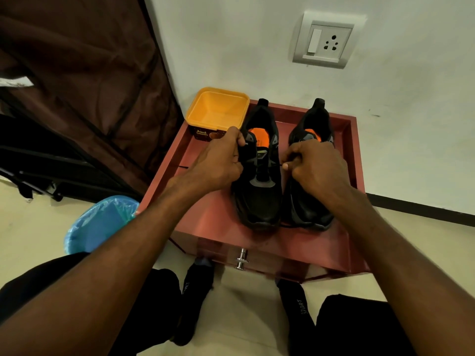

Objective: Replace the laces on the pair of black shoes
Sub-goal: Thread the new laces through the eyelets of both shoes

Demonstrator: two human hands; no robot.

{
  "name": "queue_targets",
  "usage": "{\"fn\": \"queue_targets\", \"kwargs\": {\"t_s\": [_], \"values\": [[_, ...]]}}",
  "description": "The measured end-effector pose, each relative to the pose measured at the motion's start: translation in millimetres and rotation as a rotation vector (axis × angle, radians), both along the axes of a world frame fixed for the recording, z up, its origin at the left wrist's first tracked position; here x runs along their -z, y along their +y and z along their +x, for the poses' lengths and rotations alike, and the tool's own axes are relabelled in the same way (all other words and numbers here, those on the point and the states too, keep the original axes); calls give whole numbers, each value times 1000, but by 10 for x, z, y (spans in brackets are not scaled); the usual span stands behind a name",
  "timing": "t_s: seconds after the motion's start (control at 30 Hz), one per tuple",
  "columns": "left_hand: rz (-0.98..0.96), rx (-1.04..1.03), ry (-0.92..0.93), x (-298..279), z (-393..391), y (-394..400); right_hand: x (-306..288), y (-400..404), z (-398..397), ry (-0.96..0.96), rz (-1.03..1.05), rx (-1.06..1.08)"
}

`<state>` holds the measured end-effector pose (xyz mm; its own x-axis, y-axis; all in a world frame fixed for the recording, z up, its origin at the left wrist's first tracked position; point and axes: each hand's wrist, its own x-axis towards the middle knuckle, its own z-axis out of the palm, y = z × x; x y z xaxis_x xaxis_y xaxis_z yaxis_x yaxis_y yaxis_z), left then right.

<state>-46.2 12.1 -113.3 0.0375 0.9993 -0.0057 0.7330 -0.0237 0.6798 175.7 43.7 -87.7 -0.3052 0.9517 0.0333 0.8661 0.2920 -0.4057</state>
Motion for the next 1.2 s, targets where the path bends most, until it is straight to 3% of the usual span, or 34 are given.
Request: {"fn": "queue_targets", "kwargs": {"t_s": [0.13,0.2,0.27,0.37,0.47,0.53,0.67,0.77,0.83,0.9,0.93,1.03,1.13,1.2], "values": [[1,-78,98,-72,-48,-13,-66,5,10,-97,-65,-9],[50,-152,29,-141,-8,-29,-132,-15,-22,81,-231,-57],[44,-216,-177,-236,91,-49,-250,-77,-93,374,-409,-144],[-123,-276,-583,-373,282,-99,-391,-129,-181,692,-468,-165],[-260,-333,-932,-454,389,-159,-415,-122,-213,817,-480,-131],[-333,-292,-1026,-471,410,-174,-396,-108,-197,861,-455,-89],[-385,-168,-965,-471,341,-171,-415,-80,-168,946,-403,35],[-272,-280,-813,-486,239,-103,-350,19,-60,918,-340,275],[-182,-381,-745,-486,141,-51,-265,94,73,599,-182,393],[-120,-433,-691,-485,63,-19,-203,91,159,219,-45,376],[-110,-432,-676,-485,49,-17,-194,77,158,147,-5,341],[-104,-352,-673,-509,115,-53,-199,30,15,276,4,122],[-104,-257,-728,-505,196,-61,-258,-82,-178,672,-328,-68],[-107,-221,-754,-493,217,-46,-274,-103,-208,756,-368,-68]]}}
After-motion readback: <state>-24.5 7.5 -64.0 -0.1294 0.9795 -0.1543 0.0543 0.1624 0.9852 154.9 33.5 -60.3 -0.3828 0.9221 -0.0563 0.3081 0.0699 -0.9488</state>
